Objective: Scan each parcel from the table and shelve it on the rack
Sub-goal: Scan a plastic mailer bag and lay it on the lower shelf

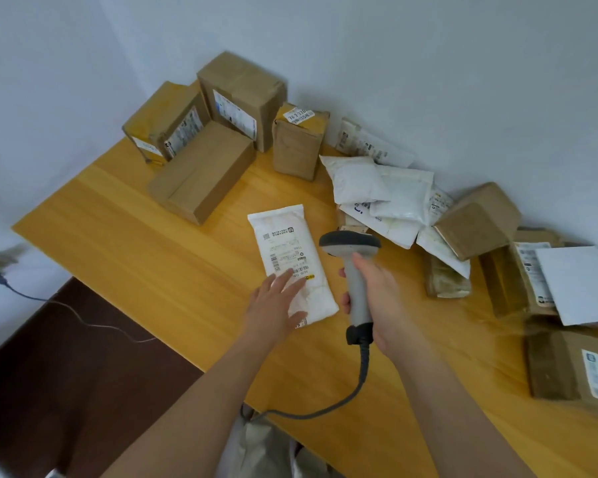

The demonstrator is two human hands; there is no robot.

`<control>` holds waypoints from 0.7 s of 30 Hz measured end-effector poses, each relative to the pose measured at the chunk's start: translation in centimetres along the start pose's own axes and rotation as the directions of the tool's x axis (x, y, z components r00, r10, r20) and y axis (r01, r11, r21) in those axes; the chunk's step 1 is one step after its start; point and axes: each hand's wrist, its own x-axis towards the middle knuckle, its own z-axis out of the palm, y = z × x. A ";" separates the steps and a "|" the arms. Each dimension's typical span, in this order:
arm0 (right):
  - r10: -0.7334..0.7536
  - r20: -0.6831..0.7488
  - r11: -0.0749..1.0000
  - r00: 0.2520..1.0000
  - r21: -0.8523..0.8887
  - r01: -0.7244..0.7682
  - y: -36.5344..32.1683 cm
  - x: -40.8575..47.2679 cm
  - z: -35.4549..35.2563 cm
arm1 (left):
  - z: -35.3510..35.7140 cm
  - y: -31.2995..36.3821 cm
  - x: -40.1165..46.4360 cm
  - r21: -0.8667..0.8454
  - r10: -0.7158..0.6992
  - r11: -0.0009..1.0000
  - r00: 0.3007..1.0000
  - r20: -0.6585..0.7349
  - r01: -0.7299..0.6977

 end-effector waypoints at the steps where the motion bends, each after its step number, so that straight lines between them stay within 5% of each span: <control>1: -0.001 -0.002 1.000 1.000 0.000 0.001 0.0 0.0 0.0 | 0.1 0.3 0.1 0.018 0.008 1.000 0.998 0.054 -0.009; 8: 0.011 0.010 1.000 1.000 -0.012 -0.011 -0.1 0.2 -0.2 | 0.1 0.4 0.6 -0.026 -0.036 0.999 0.992 0.124 0.040; 14: -0.055 0.124 0.994 0.991 -0.084 0.065 -0.9 -0.2 0.2 | -0.5 1.6 2.2 0.155 0.004 0.988 0.998 0.064 -0.014; 21: -0.086 0.138 0.989 0.987 -0.106 0.101 -2.0 0.2 0.3 | -0.6 1.4 4.0 0.044 -0.051 0.998 0.988 0.144 0.045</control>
